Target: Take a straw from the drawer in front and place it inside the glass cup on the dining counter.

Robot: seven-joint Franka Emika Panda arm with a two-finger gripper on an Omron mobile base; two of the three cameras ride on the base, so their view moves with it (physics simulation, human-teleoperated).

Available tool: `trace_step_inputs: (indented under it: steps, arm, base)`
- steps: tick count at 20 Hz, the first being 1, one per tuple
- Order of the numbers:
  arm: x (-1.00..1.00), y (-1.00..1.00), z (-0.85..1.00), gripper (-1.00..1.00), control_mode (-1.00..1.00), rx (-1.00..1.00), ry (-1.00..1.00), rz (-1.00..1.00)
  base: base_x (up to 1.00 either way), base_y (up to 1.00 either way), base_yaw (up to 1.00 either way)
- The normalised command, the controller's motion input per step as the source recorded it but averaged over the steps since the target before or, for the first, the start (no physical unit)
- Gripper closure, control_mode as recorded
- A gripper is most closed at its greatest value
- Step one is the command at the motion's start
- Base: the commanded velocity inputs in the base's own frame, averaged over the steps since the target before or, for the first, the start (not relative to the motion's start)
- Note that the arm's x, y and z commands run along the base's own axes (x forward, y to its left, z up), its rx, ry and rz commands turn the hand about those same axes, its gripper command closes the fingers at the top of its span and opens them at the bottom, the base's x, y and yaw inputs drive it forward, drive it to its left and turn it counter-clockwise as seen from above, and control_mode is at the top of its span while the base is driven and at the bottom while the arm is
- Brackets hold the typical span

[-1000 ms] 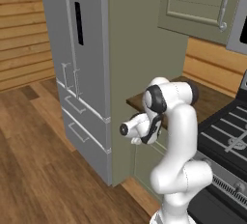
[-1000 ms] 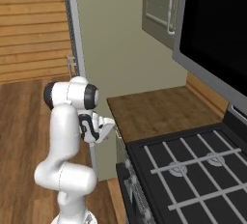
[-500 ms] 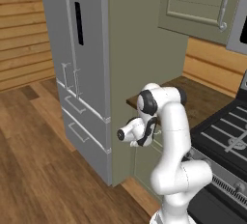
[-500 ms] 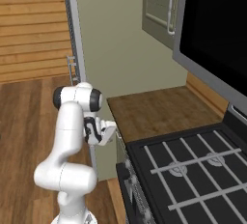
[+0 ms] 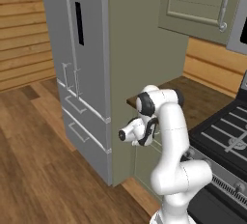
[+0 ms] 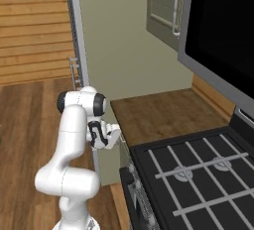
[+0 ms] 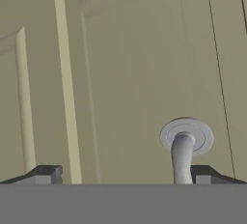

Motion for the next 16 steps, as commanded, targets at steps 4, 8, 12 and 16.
trace_step_inputs:
  steps: [4,8,12,16]
  arm:
    - [0.35,-0.24,-0.21,-1.00,-1.00,-0.01,0.02,0.01]
    - [0.31,-0.12,-0.24,1.00,-1.00,-0.01,0.02,0.00]
    - [0.23,-0.07,-0.15,1.00,-1.00,0.00,0.00,0.00]
    - [0.02,0.00,-0.14,1.00,-1.00,0.00,0.00,0.00]
  base:
    - [0.00,0.00,0.00]
    - [0.00,0.00,0.00]
    - [0.00,0.00,0.00]
    - [0.00,0.00,0.00]
